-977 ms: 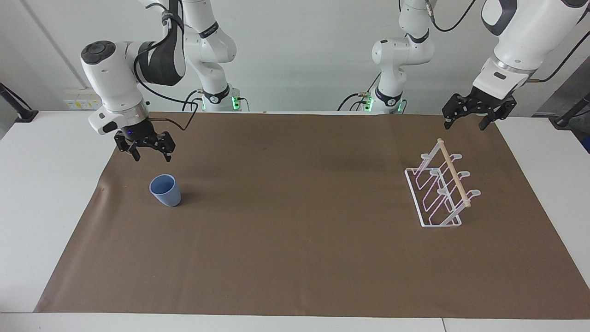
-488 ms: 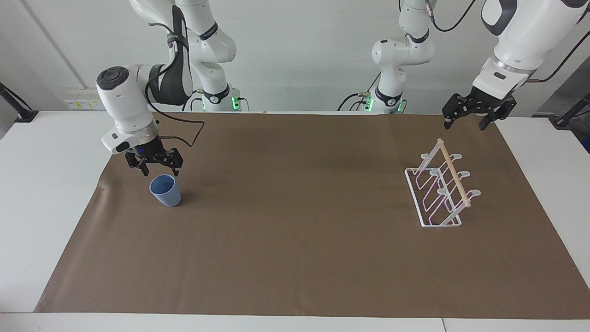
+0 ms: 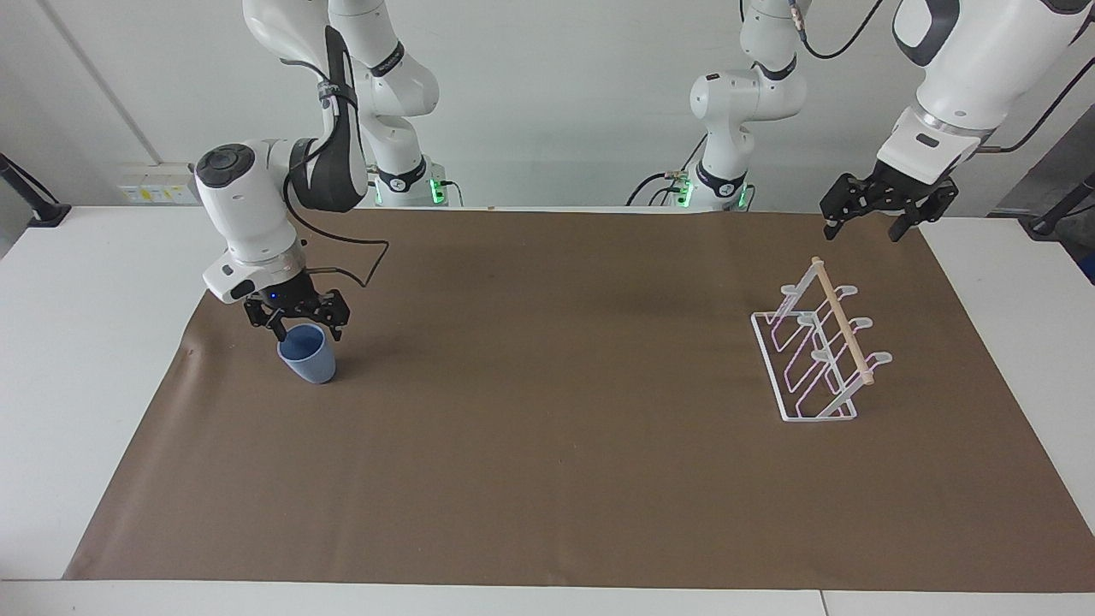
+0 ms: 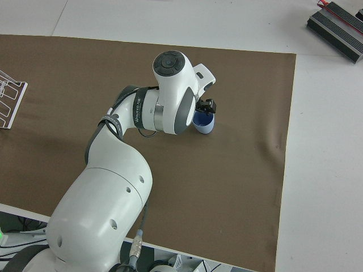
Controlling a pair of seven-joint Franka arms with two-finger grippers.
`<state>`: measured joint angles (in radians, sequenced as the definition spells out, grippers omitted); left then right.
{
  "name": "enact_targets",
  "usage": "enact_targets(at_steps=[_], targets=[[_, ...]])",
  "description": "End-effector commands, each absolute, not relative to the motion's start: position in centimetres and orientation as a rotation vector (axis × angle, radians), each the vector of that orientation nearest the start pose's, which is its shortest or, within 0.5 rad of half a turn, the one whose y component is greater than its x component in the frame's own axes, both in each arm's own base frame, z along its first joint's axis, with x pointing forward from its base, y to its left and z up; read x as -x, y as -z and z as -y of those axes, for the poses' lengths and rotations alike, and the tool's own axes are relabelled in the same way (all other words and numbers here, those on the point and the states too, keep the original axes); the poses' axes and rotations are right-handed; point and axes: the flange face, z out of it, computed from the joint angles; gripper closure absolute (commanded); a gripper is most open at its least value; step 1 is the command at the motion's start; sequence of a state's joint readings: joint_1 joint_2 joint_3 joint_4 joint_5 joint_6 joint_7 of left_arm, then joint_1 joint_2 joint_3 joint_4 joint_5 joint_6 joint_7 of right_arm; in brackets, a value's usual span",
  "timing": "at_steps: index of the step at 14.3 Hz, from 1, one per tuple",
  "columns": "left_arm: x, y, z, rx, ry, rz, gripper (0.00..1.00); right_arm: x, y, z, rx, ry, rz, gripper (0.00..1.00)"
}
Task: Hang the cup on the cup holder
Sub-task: 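Reach the right gripper to the light blue cup and grasp it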
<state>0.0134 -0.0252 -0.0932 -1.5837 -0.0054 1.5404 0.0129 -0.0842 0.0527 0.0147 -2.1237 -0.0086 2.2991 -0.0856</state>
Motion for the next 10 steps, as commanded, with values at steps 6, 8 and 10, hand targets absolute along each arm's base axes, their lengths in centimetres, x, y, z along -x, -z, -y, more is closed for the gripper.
enact_targets(at_steps=[6, 8, 10], targets=[[-53.3, -63.0, 4.7, 3.141, -0.02, -0.135, 0.0, -54.9, -37.1, 2.0, 3.144, 0.217, 0.006, 0.0], [-53.3, -63.0, 4.6, 3.141, -0.017, -0.133, 0.0, -54.5, -36.4, 1.9, 3.145, 0.195, 0.002, 0.0], [-53.3, -63.1, 4.7, 3.141, -0.015, -0.135, 0.0, -54.1, -35.6, 1.9, 3.146, 0.171, 0.0, 0.0]])
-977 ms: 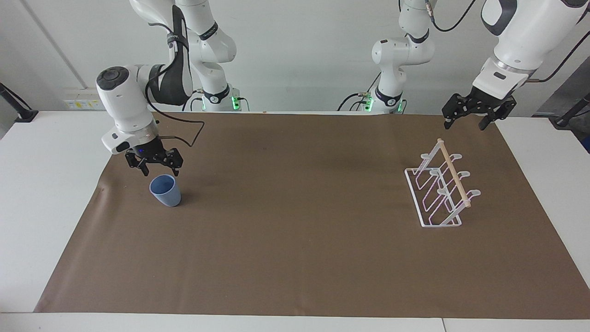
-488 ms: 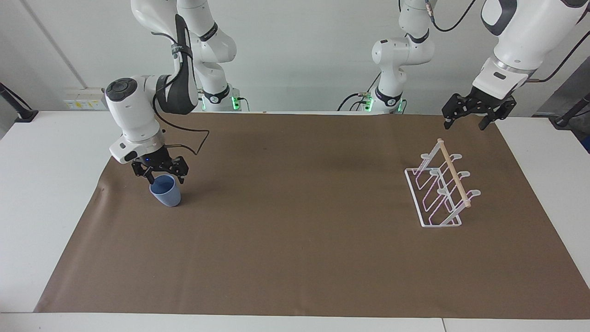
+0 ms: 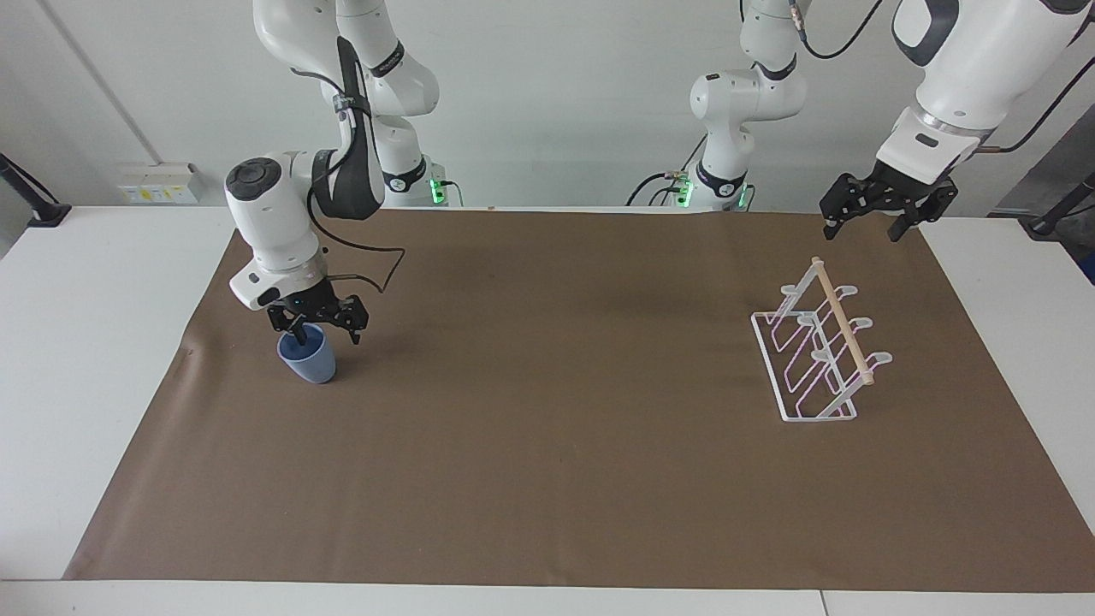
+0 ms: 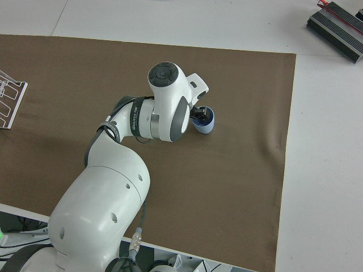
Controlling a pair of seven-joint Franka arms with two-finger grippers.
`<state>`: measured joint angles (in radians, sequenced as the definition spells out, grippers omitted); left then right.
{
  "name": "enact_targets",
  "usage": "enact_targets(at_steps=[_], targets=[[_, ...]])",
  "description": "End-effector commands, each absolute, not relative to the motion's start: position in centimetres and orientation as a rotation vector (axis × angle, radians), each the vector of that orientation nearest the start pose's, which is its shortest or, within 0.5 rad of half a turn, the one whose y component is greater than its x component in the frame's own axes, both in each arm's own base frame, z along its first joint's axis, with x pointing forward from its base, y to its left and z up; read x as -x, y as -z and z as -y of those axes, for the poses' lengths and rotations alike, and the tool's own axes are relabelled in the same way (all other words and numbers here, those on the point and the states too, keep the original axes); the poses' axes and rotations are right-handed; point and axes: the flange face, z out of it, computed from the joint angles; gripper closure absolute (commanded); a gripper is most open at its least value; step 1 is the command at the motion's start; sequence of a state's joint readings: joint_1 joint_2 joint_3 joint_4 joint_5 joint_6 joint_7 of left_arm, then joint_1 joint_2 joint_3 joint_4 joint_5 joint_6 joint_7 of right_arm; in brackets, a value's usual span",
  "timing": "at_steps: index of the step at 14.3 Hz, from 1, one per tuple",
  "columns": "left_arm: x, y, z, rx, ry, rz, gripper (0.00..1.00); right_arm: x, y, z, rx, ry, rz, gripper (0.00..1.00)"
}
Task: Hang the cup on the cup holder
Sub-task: 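Lift the blue cup with the right gripper and tip it sideways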
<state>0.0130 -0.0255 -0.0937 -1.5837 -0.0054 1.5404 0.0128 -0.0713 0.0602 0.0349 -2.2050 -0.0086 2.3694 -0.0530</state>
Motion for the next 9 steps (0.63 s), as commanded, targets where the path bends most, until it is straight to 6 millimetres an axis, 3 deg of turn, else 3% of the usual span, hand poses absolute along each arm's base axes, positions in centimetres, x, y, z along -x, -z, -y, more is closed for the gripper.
enact_targets(at_steps=[1, 3, 9], targets=[[-53.31, -63.05, 4.74, 3.141, -0.017, -0.137, 0.0, -53.84, -35.1, 2.0, 3.146, 0.154, -0.008, 0.0], [-53.23, -63.1, 4.73, 3.14, -0.02, -0.14, 0.0, -53.55, -34.51, 2.07, 3.147, 0.133, -0.01, 0.05], [-53.23, -63.1, 4.82, 3.14, -0.02, -0.142, 0.0, -53.52, -34.51, 2.73, 3.148, 0.132, -0.003, 0.34]])
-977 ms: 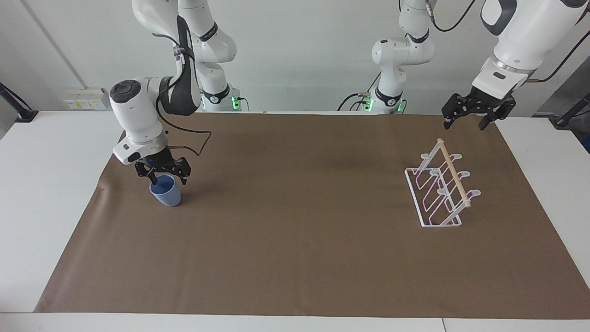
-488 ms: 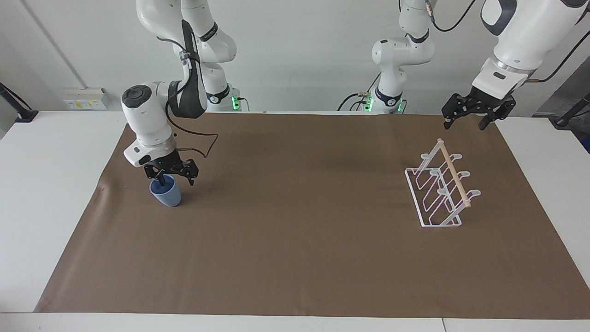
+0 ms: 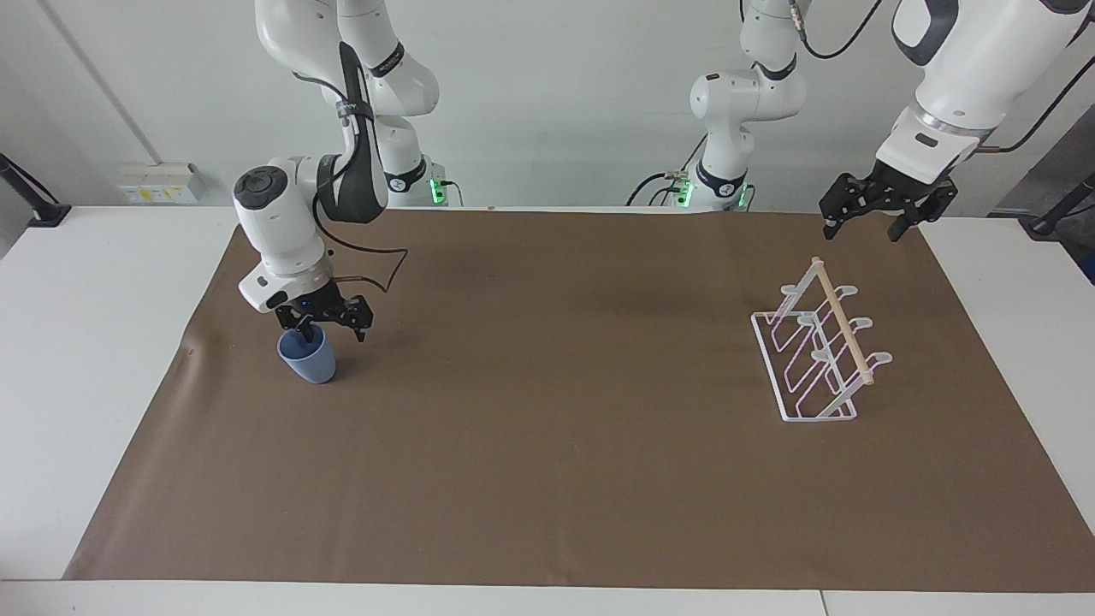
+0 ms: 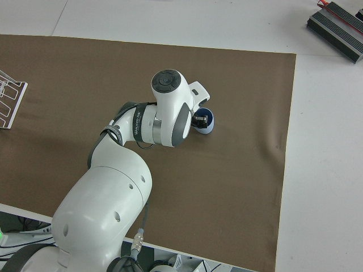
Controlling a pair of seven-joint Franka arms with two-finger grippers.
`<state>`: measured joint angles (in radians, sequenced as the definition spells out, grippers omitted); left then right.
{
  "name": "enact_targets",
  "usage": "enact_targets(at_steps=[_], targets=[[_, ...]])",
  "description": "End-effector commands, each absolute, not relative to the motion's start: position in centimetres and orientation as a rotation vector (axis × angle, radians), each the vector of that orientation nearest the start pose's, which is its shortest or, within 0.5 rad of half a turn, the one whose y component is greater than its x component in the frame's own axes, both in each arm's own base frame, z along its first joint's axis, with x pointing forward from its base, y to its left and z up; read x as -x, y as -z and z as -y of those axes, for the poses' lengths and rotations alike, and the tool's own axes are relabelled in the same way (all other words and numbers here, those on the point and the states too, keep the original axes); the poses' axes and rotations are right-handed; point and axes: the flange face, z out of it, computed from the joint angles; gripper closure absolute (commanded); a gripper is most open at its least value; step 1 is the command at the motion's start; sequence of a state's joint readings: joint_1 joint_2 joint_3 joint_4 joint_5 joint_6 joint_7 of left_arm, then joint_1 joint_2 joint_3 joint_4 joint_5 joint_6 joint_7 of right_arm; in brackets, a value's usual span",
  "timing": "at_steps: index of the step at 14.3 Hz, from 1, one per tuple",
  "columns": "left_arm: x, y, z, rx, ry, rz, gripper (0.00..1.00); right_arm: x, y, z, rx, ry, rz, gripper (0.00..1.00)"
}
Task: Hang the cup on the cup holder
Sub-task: 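Lift the blue cup with the right gripper and tip it sideways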
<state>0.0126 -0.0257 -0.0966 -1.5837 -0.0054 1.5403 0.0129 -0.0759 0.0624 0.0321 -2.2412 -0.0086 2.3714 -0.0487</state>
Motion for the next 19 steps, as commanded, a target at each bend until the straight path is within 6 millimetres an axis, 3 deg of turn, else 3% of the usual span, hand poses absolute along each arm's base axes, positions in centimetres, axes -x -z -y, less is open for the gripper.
enact_targets(at_steps=[1, 7, 14, 19], targets=[[-53.2, -63.1, 4.9, 3.14, -0.02, -0.144, 0.0, -53.5, -34.5, 2.7, 3.148, 0.13, 0.021, 0.4], [-53.2, -63.1, 5.1, 3.14, -0.02, -0.149, 0.0, -53.4, -34.4, 3.0, 3.149, 0.108, 0.12, 1.0], [-53.2, -63.2, 5.6, 3.139, -0.01, -0.161, 0.0, -53.8, -34.9, 3.1, 3.149, 0.124, 0.118, 1.0], [-53.1, -63.0, 4.4, 3.14, -0.037, -0.132, 0.0, -56.5, -37.2, 3.3, 3.151, 0.182, 0.125, 1.0]])
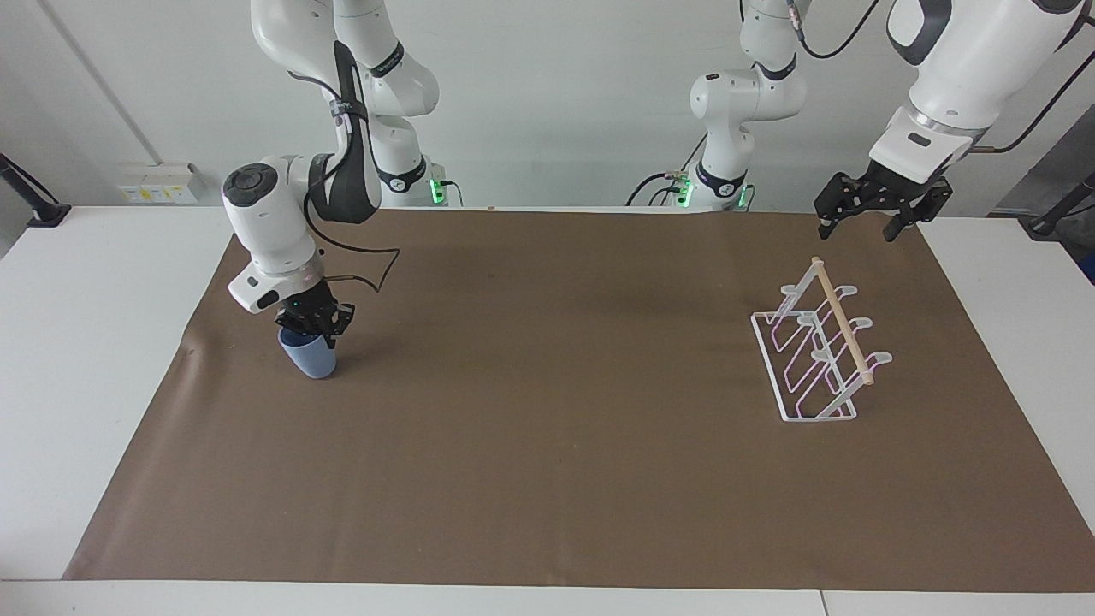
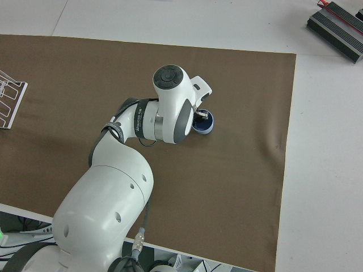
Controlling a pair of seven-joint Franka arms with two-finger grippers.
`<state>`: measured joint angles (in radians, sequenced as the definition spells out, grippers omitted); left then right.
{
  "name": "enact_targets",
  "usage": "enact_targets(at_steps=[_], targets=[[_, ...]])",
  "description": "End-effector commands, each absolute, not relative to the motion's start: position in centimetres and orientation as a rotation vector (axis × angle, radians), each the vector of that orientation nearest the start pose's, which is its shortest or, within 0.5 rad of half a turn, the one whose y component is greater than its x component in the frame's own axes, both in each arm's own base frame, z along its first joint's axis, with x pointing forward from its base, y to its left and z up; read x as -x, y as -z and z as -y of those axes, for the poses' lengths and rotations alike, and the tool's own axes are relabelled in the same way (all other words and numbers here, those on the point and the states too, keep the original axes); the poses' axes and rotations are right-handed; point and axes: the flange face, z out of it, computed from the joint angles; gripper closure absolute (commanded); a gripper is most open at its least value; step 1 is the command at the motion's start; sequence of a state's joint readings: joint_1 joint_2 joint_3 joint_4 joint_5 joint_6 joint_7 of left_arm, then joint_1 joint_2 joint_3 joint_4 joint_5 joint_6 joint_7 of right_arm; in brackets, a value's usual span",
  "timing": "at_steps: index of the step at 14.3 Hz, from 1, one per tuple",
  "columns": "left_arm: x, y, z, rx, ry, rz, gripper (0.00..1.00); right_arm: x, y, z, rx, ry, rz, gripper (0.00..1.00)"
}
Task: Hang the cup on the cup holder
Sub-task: 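Lift the blue cup with the right gripper and tip it sideways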
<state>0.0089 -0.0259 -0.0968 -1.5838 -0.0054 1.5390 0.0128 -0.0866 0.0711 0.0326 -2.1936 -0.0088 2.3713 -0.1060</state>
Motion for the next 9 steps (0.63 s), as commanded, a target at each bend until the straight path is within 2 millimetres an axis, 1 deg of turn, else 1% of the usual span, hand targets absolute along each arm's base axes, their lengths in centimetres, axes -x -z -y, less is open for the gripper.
enact_targets(at_steps=[1, 4, 5, 6, 9], targets=[[-53.1, -63.0, 4.4, 3.14, -0.039, -0.132, 0.0, -57.1, -37.9, 3.4, 3.152, 0.163, 0.124, 1.0], [-53.2, -63.1, 4.8, 3.142, -0.027, -0.13, 0.0, -59.4, -40.6, 4.0, 3.162, 0.087, 0.123, 1.0], [-53.3, -63.1, 4.9, 3.147, -0.02, -0.056, 0.0, -59.8, -41.6, 4.1, 3.162, 0.08, 0.122, 1.0], [-53.2, -63.1, 5.1, 3.15, -0.024, 0.035, 0.0, -60.0, -42.5, 4.1, 3.162, 0.065, 0.121, 1.0], [-53.0, -62.9, 5.1, 3.197, -0.067, 0.093, 0.0, -60.0, -45.7, 3.9, 3.162, 0.012, 0.125, 1.0]])
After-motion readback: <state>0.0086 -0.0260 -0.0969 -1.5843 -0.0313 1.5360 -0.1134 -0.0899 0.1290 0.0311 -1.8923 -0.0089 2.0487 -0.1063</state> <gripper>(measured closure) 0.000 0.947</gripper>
